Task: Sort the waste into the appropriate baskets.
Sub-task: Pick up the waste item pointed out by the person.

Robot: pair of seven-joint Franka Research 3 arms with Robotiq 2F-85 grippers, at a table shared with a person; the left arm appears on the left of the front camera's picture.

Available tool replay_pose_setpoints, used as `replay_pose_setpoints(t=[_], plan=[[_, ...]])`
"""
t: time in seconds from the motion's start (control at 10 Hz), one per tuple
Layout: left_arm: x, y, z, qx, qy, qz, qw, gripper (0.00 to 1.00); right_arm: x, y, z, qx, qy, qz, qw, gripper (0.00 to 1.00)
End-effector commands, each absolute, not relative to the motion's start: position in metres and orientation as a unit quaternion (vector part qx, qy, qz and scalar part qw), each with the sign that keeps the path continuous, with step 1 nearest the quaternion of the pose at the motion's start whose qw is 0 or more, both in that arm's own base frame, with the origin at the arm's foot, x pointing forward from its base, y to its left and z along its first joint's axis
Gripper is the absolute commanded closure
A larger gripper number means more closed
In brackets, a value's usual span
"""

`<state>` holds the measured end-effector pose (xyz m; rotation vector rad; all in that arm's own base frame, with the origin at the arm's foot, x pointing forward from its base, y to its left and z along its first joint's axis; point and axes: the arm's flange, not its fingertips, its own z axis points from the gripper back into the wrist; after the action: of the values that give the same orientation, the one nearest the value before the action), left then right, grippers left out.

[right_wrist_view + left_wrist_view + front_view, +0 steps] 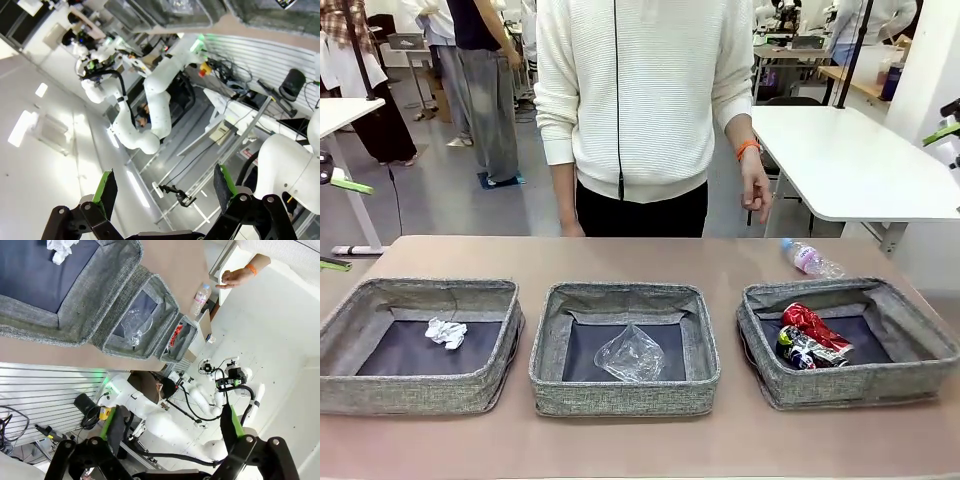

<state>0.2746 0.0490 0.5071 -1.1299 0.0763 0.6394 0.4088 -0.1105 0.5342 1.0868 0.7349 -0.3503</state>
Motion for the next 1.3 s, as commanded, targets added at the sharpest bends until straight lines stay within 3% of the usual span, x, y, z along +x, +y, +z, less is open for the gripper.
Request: replay_pose_setpoints(t=[0.0,0.8,0.9,1.0,1.2], plan=[[0.274,0.052,0.509,-0.532,0.033,0.288,0.796,0.0,0.409,-0.111,0.538,0.508,0.333,-0.154,0.78,0.0],[0.274,0.052,0.509,-0.532,0.033,0.288,0.796,0.0,0.409,-0.111,0.534,0.503,0.34,-0.162,0.778,0.0],[0.274,0.052,0.509,-0.532,0.033,0.288,0.796,0.0,0.44,-0.102,0.53,0.431,0.306,-0.224,0.819,0.0],[0.274,0.052,0.509,-0.532,0.033,0.288,0.796,0.0,0.483,-0.076,0.517,0.288,0.287,-0.178,0.896,0.0],[0.274,0.052,0.509,-0.532,0.033,0.288,0.796,0.0,0.549,-0.048,0.478,0.098,0.234,-0.153,0.955,0.0]])
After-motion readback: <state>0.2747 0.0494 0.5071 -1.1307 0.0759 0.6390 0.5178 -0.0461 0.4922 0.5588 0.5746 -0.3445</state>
